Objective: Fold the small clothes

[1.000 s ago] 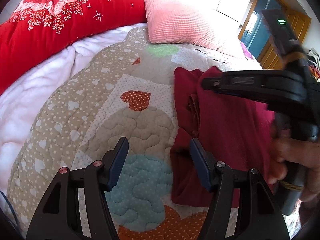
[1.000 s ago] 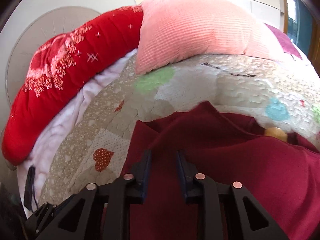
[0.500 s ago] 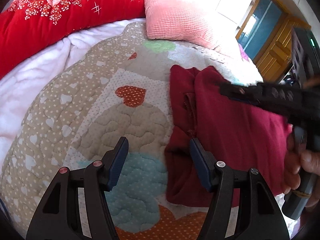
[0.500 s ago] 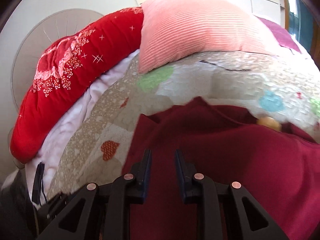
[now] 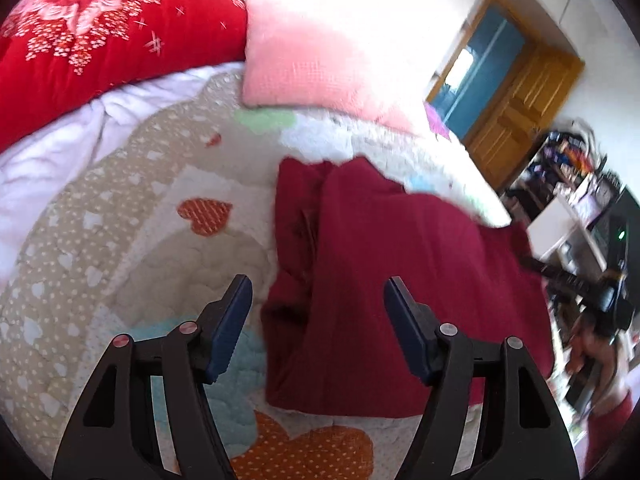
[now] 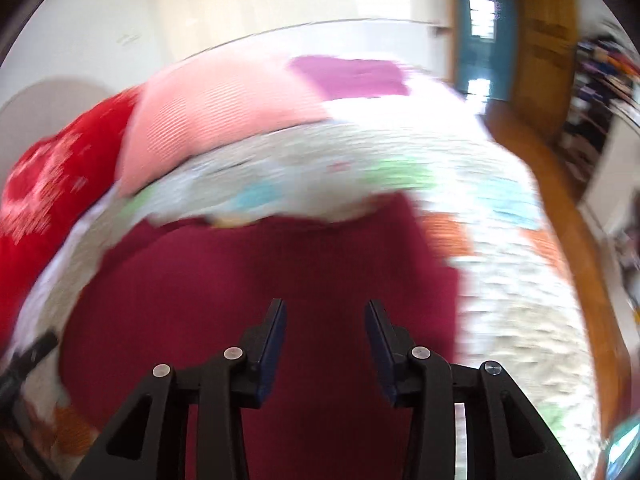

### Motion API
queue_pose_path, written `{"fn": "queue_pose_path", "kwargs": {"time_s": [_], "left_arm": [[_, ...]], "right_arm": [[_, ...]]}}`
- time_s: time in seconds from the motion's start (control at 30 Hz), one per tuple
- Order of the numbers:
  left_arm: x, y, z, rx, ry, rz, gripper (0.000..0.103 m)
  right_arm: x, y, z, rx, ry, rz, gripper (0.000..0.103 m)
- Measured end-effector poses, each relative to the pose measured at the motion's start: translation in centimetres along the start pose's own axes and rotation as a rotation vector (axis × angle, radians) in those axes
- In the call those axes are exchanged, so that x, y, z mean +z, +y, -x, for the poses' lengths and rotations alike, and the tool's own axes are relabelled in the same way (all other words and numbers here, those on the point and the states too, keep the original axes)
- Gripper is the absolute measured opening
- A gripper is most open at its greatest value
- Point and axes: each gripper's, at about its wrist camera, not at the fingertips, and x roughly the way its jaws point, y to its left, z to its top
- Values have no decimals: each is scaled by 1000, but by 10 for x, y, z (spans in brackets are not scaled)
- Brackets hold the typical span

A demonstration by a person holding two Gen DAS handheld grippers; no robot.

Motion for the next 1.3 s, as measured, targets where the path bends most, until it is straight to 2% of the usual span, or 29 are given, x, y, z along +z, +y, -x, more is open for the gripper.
{"fn": "queue_pose_path", "kwargs": {"time_s": [0.07,0.17,0.27,0.37,0.6,0.7,0.83,0.9,1.0,1.1,1.13,1.2,1.3], "left_arm": [[-4,-1,-9,23,25,-10,68],[-9,-4,-19,50,55,-33,69],[-11,-5,-22,53,55,-37,69],[-12,-3,-23,49,59,-30,69],[-12,-4,-21,53,58,-32,69],[-13,-5,-20,56,57,-35,69],[-13,-4,-21,54,59,-33,69],[-13,-5,-21,55,65,-30,69],[-14,-4,-14,75,70,-10,69],[-16,1,-6,89,65,14,69],[-17,2,-6,91,76,13,69],[-19,4,-8,91,96,20,69],[-20,12,-7,74,101,66,69]], "right_arm": [[4,-26,-6,-28,-13,-51,33],[9,-45,-32,-35,19,-94,24],[11,-45,-50,-67,31,-63,23],[21,-32,-43,-94,45,-17,23],[2,-24,-6,16,36,-78,24],[-15,-21,-18,33,92,-90,31],[-20,-5,-18,-5,89,-27,45],[-13,8,-11,37,100,-39,46],[-2,47,-2,173,112,-13,49],[6,90,-5,269,141,23,58],[9,105,-8,287,156,31,62],[17,144,-20,330,192,72,63],[24,191,-44,311,244,163,64]]}}
